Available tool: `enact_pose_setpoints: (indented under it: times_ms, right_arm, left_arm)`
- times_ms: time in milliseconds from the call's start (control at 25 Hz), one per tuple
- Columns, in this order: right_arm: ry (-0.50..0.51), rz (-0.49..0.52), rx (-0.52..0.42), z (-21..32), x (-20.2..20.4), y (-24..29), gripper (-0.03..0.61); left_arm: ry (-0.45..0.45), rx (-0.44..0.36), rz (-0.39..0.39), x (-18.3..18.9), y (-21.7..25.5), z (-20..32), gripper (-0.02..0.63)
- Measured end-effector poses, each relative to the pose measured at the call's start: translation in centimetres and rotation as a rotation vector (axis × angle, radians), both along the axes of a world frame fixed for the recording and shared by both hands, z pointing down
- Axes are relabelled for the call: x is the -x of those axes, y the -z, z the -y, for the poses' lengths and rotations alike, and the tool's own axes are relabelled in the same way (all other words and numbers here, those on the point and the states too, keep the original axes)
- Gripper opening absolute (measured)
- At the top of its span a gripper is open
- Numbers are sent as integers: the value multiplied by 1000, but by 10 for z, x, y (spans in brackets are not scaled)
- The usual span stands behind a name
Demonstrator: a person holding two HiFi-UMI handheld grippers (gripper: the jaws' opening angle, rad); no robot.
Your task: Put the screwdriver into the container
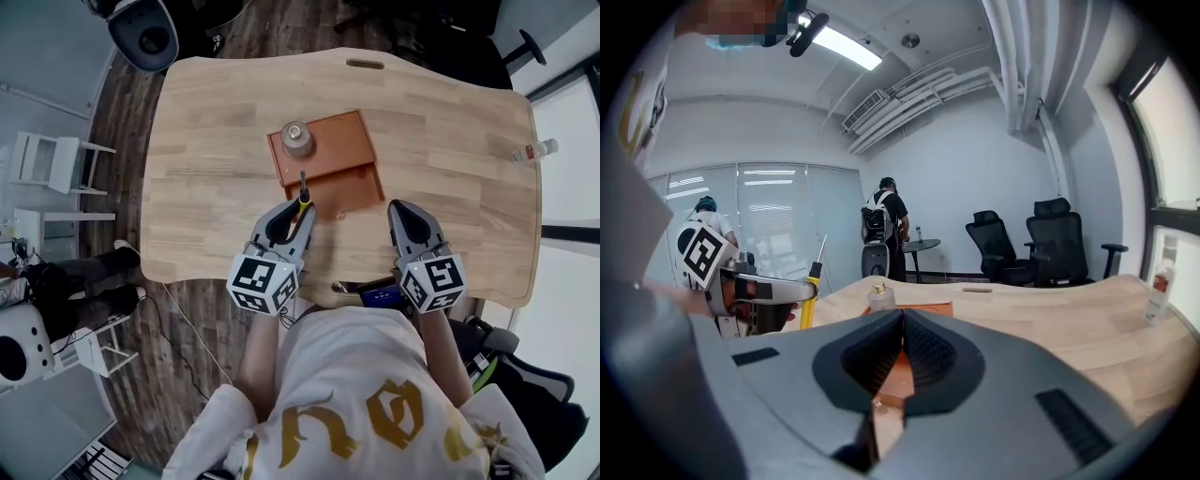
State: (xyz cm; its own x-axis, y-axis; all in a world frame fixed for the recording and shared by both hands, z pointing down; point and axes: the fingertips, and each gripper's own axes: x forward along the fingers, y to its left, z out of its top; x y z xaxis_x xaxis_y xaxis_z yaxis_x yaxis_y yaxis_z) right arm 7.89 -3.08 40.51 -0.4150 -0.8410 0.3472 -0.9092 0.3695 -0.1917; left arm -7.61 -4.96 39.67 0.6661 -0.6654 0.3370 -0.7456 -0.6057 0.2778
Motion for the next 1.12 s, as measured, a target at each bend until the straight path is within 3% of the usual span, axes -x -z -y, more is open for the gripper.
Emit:
enact_pose_setpoints:
  times_ms: [240,760,1120]
  right_arm:
    - [12,21,43,-5,-2,-15,11]
    - [46,42,85,17,6,-32,11]
    - [53,45,113,26,6,-43,11]
  left_arm:
    - [-13,-28,78,-3,-3,6,75]
    - [-23,-1,118,-1,-20,17,75]
    - [-92,3,226,-6,-42,19,75]
